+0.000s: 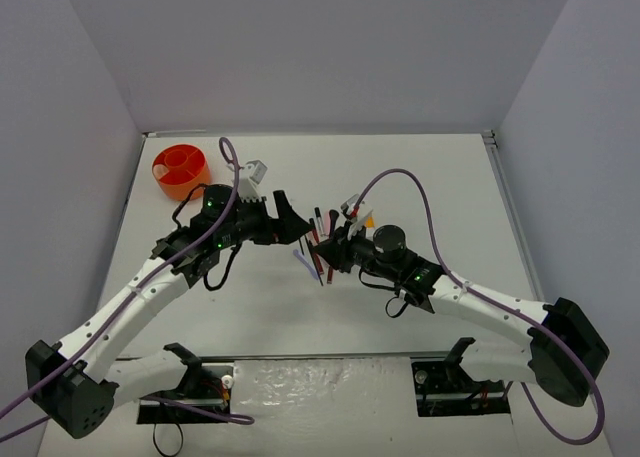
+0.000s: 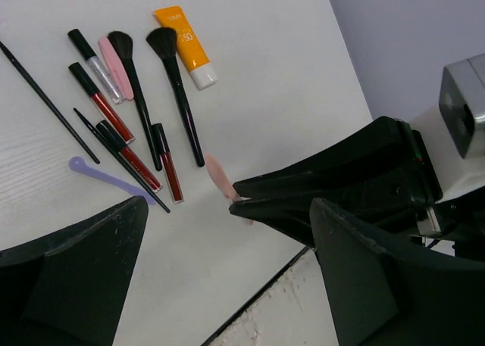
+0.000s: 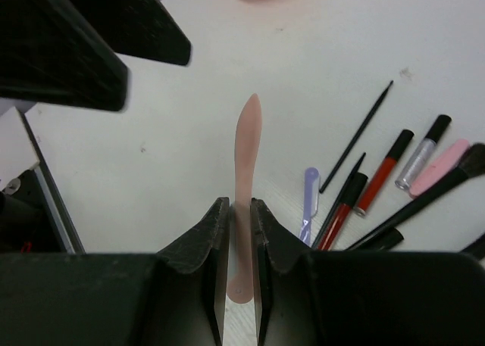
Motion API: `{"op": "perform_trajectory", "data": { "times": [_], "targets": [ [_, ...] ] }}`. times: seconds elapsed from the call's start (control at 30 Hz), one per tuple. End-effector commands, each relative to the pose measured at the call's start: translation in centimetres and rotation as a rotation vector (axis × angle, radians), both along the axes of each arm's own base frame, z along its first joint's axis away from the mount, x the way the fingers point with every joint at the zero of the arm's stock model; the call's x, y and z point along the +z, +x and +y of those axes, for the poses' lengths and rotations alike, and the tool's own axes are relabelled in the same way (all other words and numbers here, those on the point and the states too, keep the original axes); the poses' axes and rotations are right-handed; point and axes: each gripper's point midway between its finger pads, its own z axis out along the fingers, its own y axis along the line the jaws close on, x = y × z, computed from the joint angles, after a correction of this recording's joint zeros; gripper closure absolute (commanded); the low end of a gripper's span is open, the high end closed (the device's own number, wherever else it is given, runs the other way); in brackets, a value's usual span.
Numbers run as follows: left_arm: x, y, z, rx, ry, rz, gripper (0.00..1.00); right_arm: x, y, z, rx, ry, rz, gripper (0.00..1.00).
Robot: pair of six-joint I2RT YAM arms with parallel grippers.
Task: Organize the makeup
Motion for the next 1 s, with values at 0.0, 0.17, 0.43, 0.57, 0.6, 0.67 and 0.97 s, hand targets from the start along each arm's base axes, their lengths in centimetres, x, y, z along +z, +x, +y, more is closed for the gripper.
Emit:
{"op": "perform_trajectory", "data": {
  "times": [0.0, 0.17, 0.43, 0.57, 0.6, 0.67, 0.97],
  "targets": [
    [3.8, 1.1, -2.1, -0.003, -0.088, -0.089, 0.18, 6.2, -0.5, 2.3, 0.104, 0.17, -0.136, 1.0],
    [3.3, 1.0, -3.4, -0.027, -0.093, -0.083, 0.27, 6.8, -1.0, 2.7, 0.132, 0.206, -0.138, 1.0],
    [2.3, 0.9, -3.9, -0.027, -0.099, -0.066, 0.54, 7.0, -1.2, 2.8, 0.142, 0.233, -0.132, 1.0],
    [2.1, 0.9, -4.1, -0.03, -0.106, -0.058, 0.69, 7.0, -1.2, 3.0, 0.146, 0.243, -0.127, 1.0],
    [2.0, 0.8, -4.1, -0.032, -0.107, -0.056, 0.73, 6.9, -1.2, 3.0, 0.146, 0.242, -0.126, 1.0],
    [1.9, 0.8, -4.2, -0.033, -0.111, -0.055, 0.84, 6.7, -1.2, 3.0, 0.145, 0.239, -0.124, 1.0],
    [0.9, 0.9, -3.8, -0.016, -0.077, -0.043, 1.0, 6.2, -0.7, 3.1, 0.131, 0.222, -0.123, 0.96]
  ]
}}
